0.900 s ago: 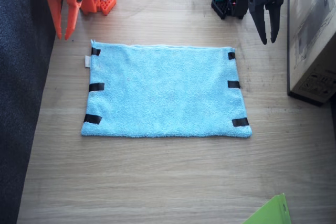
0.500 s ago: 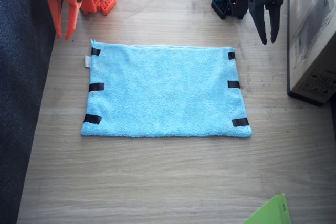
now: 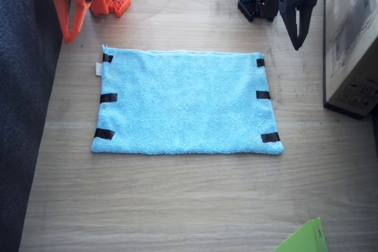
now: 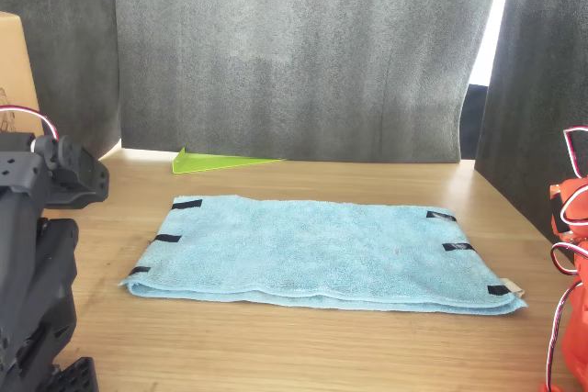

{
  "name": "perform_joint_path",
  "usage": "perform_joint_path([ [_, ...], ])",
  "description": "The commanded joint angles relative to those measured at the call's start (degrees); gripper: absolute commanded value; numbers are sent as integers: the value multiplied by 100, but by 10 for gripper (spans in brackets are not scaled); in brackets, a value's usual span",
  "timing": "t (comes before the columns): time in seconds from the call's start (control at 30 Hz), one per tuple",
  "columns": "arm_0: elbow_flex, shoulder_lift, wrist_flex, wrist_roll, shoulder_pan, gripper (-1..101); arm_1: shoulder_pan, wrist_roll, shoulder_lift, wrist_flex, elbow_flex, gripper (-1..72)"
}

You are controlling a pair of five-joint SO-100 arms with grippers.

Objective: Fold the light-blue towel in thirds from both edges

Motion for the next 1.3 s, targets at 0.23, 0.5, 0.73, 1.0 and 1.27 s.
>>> perform_joint_path([
  [0.23, 9, 62, 44, 97, 123, -3, -35, 299, 9, -62, 18, 14],
  [0.5, 9, 62, 44, 35, 185, -3, -53, 360, 9, -70, 26, 0],
  [0.73, 9, 62, 44, 26, 176, -3, 35, 281, 9, -62, 18, 0],
  [1.0, -352, -448, 9, 176, 97, -4, -62, 62, -483, -35, -483, 0],
  [1.27, -2215, -3410, -281, 264, -149, -4, 62, -290, -3867, -35, -2953, 0],
])
